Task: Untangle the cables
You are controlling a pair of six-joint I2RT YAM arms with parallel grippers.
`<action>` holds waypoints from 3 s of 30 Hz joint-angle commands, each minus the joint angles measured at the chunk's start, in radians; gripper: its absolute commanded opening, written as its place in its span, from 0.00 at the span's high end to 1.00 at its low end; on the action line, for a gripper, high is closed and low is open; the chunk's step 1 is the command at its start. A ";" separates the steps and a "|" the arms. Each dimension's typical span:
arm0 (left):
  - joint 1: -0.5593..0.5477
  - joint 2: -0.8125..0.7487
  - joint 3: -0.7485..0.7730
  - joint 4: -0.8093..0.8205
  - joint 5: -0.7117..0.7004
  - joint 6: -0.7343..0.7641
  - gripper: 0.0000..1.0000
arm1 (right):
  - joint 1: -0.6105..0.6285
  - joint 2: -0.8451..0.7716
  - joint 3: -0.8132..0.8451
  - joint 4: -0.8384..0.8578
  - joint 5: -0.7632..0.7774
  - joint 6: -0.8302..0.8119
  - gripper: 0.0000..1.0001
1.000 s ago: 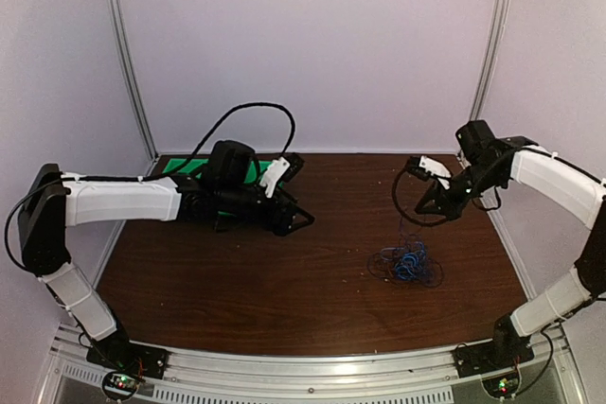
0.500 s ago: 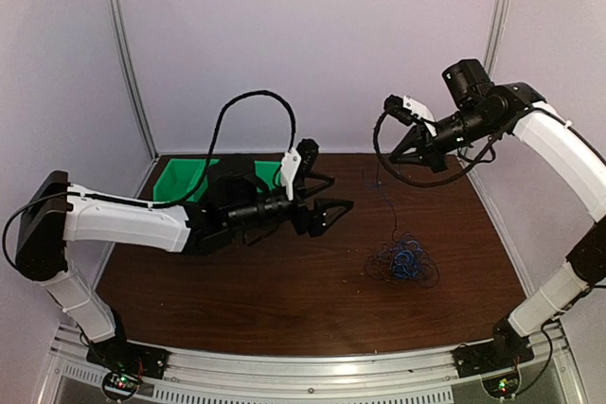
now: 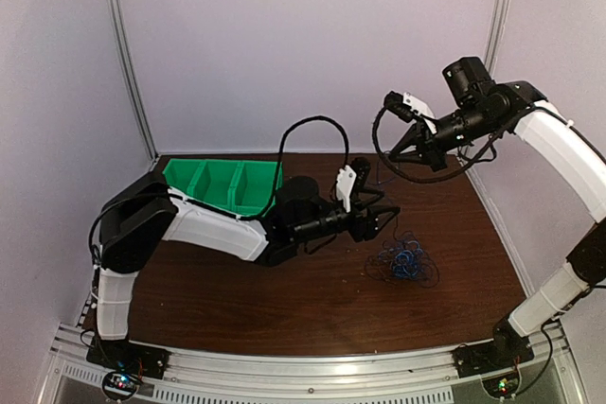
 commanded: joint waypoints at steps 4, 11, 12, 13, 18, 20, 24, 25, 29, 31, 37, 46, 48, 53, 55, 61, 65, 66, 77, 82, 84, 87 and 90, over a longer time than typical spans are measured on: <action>-0.016 0.180 0.147 0.152 -0.089 -0.079 0.55 | 0.003 -0.046 0.006 0.045 -0.009 0.053 1.00; -0.031 0.389 0.339 0.137 -0.088 -0.127 0.54 | 0.002 -0.024 0.092 0.053 -0.035 0.070 1.00; -0.034 0.426 0.381 0.128 -0.079 -0.136 0.55 | 0.002 -0.020 0.113 0.057 -0.040 0.067 1.00; -0.036 0.465 0.422 0.117 -0.073 -0.149 0.57 | 0.002 -0.022 0.131 0.071 -0.048 0.065 1.00; -0.038 0.585 0.567 0.006 -0.042 -0.221 0.68 | -0.013 -0.045 0.220 0.232 -0.043 0.133 1.00; -0.038 0.588 0.557 0.001 -0.040 -0.227 0.69 | -0.022 -0.038 0.299 0.251 -0.051 0.160 1.00; -0.037 0.578 0.526 -0.021 -0.053 -0.208 0.70 | -0.054 -0.030 0.442 0.291 -0.066 0.215 1.00; -0.038 0.575 0.516 -0.024 -0.051 -0.204 0.71 | -0.063 -0.031 0.469 0.309 -0.066 0.224 1.00; -0.038 0.571 0.488 -0.029 -0.058 -0.195 0.71 | -0.098 -0.004 0.632 0.356 -0.066 0.270 1.00; -0.037 0.570 0.481 -0.029 -0.061 -0.193 0.71 | -0.115 0.014 0.692 0.383 -0.074 0.300 1.00; -0.034 0.561 0.462 -0.052 -0.065 -0.189 0.66 | -0.130 0.051 0.778 0.457 -0.085 0.369 1.00; -0.025 0.544 0.418 -0.068 -0.080 -0.192 0.48 | -0.162 0.026 0.816 0.500 -0.080 0.423 1.00; -0.022 0.535 0.404 -0.061 -0.080 -0.186 0.44 | -0.162 0.030 0.832 0.512 -0.082 0.438 1.00; -0.017 0.449 0.314 -0.005 0.012 -0.157 0.35 | -0.162 0.025 0.778 0.477 -0.076 0.405 1.00; -0.017 0.361 0.192 0.063 0.034 -0.133 0.32 | -0.162 -0.015 0.630 0.502 -0.063 0.389 1.00; -0.017 0.088 -0.066 0.093 0.106 -0.028 0.28 | -0.163 -0.151 0.118 0.605 -0.060 0.406 1.00; -0.017 -0.027 -0.141 0.021 0.100 0.008 0.28 | -0.162 -0.193 -0.159 0.677 -0.111 0.432 1.00; -0.017 -0.045 -0.164 0.027 0.093 0.003 0.28 | -0.162 -0.198 -0.206 0.691 -0.126 0.435 1.00; -0.015 -0.115 -0.219 -0.039 -0.184 -0.024 0.35 | -0.156 -0.176 -0.411 0.697 -0.153 0.419 1.00; 0.028 -0.101 -0.212 -0.085 -0.181 -0.059 0.29 | -0.154 -0.159 -0.450 0.701 -0.155 0.420 1.00; 0.039 -0.087 -0.222 -0.033 -0.087 -0.031 0.28 | -0.153 -0.157 -0.457 0.708 -0.157 0.421 1.00; 0.040 -0.031 -0.145 -0.096 -0.055 0.028 0.28 | -0.151 -0.152 -0.455 0.715 -0.159 0.430 1.00; 0.059 0.044 -0.020 -0.177 -0.033 0.025 0.29 | -0.146 -0.145 -0.423 0.700 -0.185 0.442 1.00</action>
